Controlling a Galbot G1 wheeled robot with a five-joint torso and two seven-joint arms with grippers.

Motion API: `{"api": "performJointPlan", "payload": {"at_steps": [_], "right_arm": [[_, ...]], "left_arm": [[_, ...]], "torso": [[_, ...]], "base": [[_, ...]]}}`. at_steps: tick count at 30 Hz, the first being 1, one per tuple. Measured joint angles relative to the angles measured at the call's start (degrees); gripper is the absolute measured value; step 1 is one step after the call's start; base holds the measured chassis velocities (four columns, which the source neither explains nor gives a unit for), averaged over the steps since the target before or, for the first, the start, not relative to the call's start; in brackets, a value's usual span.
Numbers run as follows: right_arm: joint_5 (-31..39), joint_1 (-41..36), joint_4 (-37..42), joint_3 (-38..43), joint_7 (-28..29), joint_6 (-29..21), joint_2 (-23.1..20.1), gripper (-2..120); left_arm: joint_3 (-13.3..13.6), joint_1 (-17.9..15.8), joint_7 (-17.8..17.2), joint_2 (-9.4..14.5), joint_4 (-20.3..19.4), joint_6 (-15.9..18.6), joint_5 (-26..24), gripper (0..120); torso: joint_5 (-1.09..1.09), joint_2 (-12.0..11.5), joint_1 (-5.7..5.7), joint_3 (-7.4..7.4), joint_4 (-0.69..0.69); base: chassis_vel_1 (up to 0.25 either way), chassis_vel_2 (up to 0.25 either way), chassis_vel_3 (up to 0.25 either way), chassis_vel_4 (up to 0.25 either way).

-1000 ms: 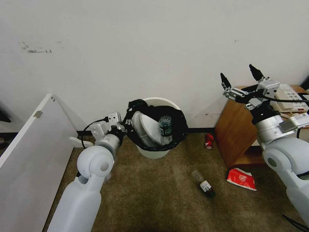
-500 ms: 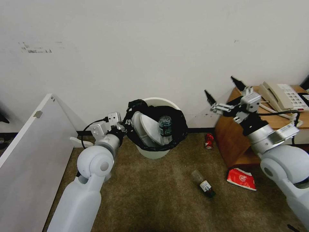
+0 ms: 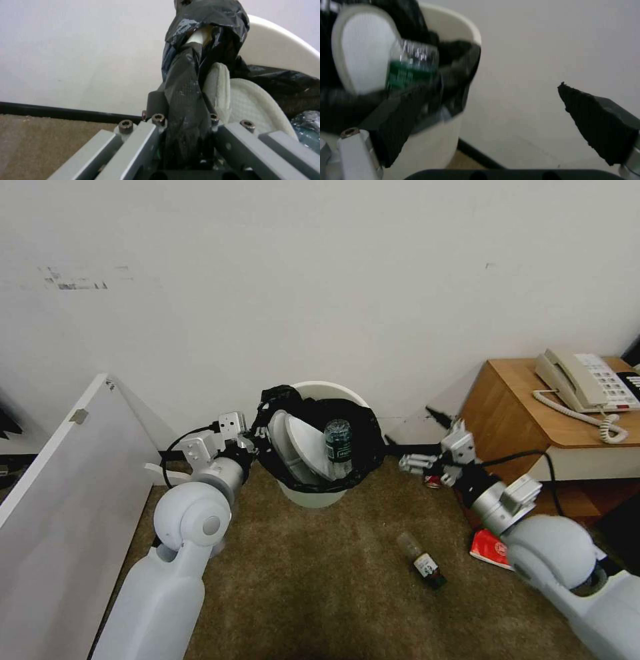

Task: Pick up the trash bin, then pick up the garbage from the floor and place it into the trash bin.

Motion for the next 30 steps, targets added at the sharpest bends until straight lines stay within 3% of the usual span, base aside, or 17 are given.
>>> {"api": "performJointPlan", "payload": {"at_steps": [15,30], "right_arm": [[-2.01,-3.35,-6.36,-1.95,-0.33,2.21,0.29,100],[-0.84,-0.82,-16.83,-8.24,-1.32,2.41,2.48,100]], "left_arm": [[-0.95,0.76,-0.34,0.51,-1.29,0.12,-0.47,4],[-1.23,1.19,-0.37,0.7,-2.1,0.19,-0.56,4]], "torso": [[0.0,0.0,0.0,0.0,-0.01],[0.0,0.0,0.0,0.0,0.0]], "base": [[0.0,0.0,0.0,0.0],[0.0,0.0,0.0,0.0]]}}
